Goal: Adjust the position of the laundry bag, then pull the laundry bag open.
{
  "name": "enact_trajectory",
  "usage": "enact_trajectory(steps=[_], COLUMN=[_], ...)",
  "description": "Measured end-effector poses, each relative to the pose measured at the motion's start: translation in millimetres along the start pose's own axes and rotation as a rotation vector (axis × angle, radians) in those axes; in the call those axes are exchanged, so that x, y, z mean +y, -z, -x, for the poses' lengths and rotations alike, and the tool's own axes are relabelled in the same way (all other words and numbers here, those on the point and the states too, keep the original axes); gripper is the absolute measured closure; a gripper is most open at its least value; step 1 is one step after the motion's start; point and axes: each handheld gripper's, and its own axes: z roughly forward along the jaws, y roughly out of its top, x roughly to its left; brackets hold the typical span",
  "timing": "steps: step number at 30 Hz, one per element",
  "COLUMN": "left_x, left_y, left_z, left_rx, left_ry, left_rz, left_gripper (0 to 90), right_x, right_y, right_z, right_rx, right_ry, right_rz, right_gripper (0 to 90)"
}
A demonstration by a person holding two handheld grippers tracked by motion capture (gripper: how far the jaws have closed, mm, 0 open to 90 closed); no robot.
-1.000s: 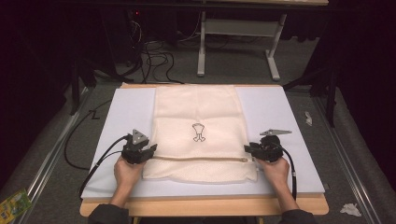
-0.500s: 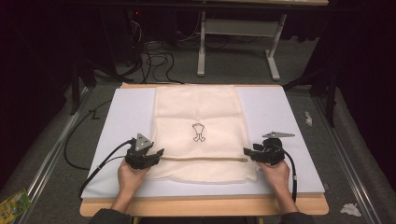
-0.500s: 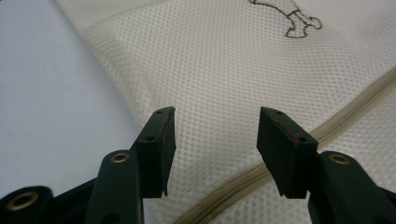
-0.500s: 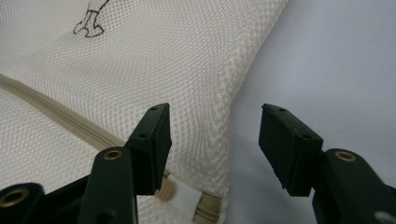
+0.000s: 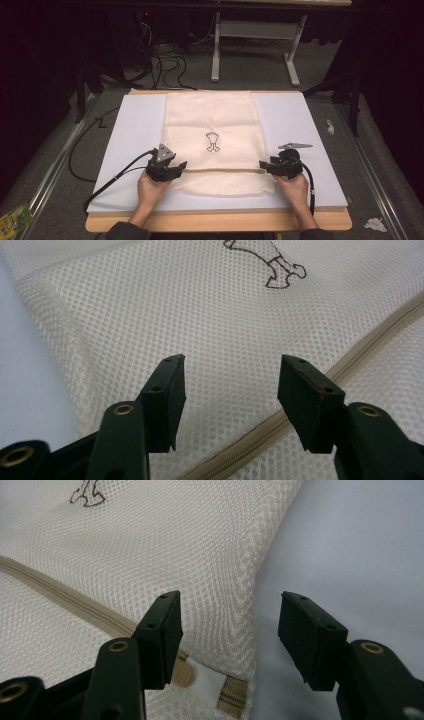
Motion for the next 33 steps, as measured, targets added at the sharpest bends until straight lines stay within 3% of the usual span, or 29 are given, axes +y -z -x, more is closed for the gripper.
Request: enact_trajectory(steps=[7, 20, 28, 31, 33], left_x=[-0.3, -4.3, -6.1, -6.1, -6.2], left_y=[-7.3, -19.2, -22.0, -22.3, -22.6], left_z=[4.4, 8.0, 9.3, 9.2, 9.5], left_rx=[-0.025, -0.04, -0.041, -0.042, -0.04], left_ry=[0.024, 0.036, 0.034, 0.033, 0.033], left_rz=[0.013, -0.004, -0.005, -0.006, -0.007], left_gripper=[44.1, 43.9, 44.1, 44.1, 44.7], right_x=[1.0, 7.5, 11.7, 12.5, 12.2], right_y=[-2.6, -5.5, -9.8, -11.2, -12.6], right_z=[-2.0, -0.3, -13.5, -16.5, -20.9], right_rx=[0.011, -0.018, 0.024, 0.025, -0.003], right_ry=[0.016, -0.017, 0.021, 0.031, 0.074], right_rz=[-0.019, -0.059, -0.108, -0.115, -0.118], right_gripper=[45.9, 45.6, 49.0, 52.0, 58.6])
